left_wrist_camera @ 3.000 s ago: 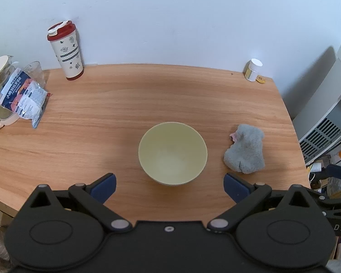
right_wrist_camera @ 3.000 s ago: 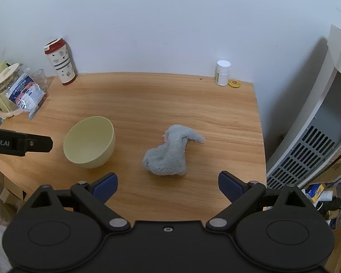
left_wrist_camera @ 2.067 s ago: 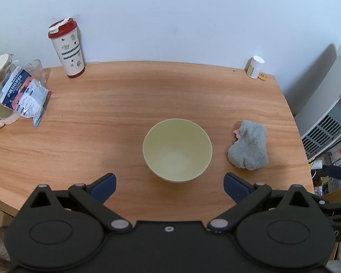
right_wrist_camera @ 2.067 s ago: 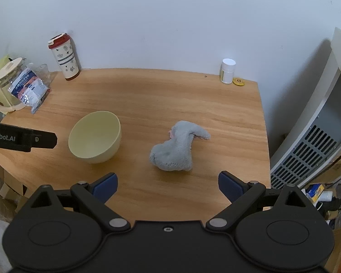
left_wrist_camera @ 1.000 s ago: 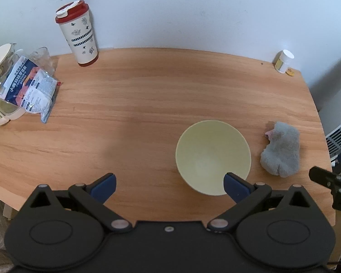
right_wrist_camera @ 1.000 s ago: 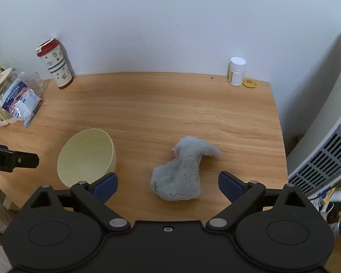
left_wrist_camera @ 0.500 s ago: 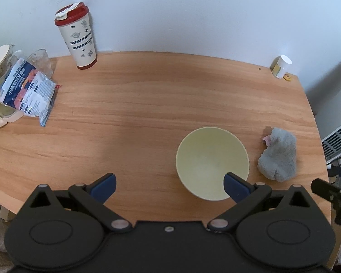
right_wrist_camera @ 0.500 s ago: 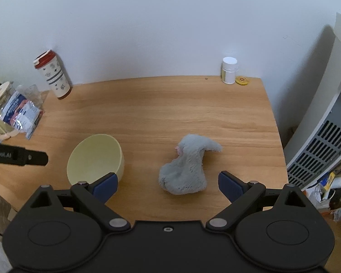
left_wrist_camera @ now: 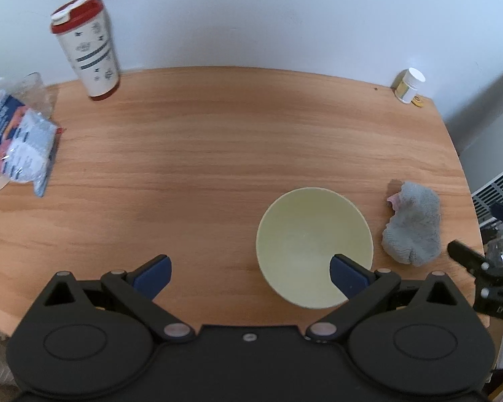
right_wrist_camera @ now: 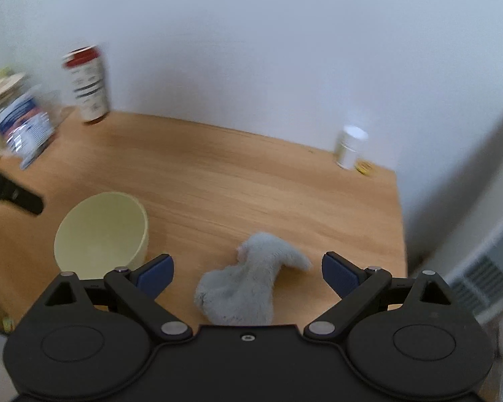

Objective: Clean bowl
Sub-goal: 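Grasp the grey towel with the right gripper while the left gripper approaches the bowl rim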

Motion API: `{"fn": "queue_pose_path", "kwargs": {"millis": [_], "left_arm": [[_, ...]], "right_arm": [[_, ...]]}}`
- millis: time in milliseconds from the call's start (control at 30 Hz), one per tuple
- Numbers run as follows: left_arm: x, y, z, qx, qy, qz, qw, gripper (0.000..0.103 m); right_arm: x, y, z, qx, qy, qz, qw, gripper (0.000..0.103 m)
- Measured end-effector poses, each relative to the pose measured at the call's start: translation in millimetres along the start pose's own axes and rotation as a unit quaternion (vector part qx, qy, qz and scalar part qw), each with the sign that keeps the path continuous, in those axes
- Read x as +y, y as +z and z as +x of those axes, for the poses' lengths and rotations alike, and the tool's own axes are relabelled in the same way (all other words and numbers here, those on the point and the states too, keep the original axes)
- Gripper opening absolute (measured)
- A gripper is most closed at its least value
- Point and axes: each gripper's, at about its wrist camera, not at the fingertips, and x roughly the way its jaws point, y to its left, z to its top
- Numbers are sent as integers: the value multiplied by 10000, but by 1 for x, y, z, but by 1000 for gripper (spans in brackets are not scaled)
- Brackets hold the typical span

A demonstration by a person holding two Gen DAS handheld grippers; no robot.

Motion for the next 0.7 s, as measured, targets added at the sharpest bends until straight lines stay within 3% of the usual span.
{"fn": "queue_pose_path", "kwargs": {"millis": [167, 367, 600, 700], "left_arm": [[-2, 6, 22, 59, -139, 323, 9994, 102], [-7, 8, 51, 188, -294, 931, 9950, 102], [-1, 11, 81, 449, -278, 824, 9952, 96], [-1, 12, 85, 436, -256, 766, 9958, 95]], "right_arm": [[-10, -2, 30, 120, 611, -948, 9936, 97], [-22, 2, 63, 525, 991, -1780, 9776, 97], [-23, -3, 89, 1103, 1301, -2378, 9562, 95], [-25, -5, 95, 1266, 1420, -2484, 9498, 88]]}}
